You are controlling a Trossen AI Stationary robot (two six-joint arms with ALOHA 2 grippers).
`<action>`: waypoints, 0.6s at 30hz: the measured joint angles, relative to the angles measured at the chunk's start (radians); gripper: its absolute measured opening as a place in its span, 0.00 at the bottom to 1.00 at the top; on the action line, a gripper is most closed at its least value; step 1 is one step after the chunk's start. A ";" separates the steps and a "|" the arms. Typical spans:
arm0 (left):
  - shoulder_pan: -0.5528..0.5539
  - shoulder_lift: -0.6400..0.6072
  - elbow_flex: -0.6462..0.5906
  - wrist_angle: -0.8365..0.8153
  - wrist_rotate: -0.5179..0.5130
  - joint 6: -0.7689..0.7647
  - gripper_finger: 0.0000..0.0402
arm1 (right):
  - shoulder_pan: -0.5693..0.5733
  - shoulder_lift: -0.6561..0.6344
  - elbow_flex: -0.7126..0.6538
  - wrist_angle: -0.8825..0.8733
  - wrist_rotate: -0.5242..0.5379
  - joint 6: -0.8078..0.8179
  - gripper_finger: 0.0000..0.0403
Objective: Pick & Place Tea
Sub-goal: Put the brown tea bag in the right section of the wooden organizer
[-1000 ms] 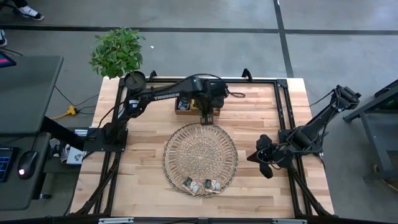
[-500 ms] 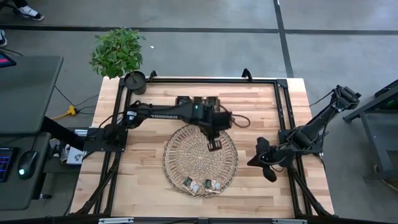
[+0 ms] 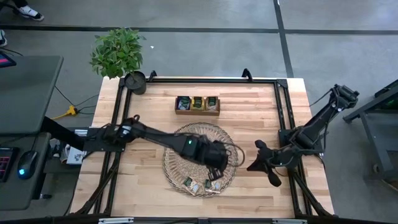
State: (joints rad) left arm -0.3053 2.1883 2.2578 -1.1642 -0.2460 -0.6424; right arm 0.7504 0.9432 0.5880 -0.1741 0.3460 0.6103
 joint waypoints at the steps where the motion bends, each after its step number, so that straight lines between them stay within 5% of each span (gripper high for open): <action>1: -0.014 0.000 0.000 -0.002 -0.022 -0.026 0.00 | 0.009 0.000 0.000 0.007 0.013 -0.008 0.00; 11: -0.137 -0.002 -0.081 0.151 -0.068 -0.212 0.00 | 0.061 0.018 0.029 0.111 0.122 -0.073 0.00; 18: -0.192 0.002 -0.257 0.279 -0.068 -0.334 0.00 | 0.077 0.221 0.200 0.019 0.183 -0.096 0.00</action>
State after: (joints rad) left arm -0.4969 2.1902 2.0009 -0.8855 -0.3141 -0.9766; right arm 0.8276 1.1641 0.7877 -0.1550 0.5290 0.5143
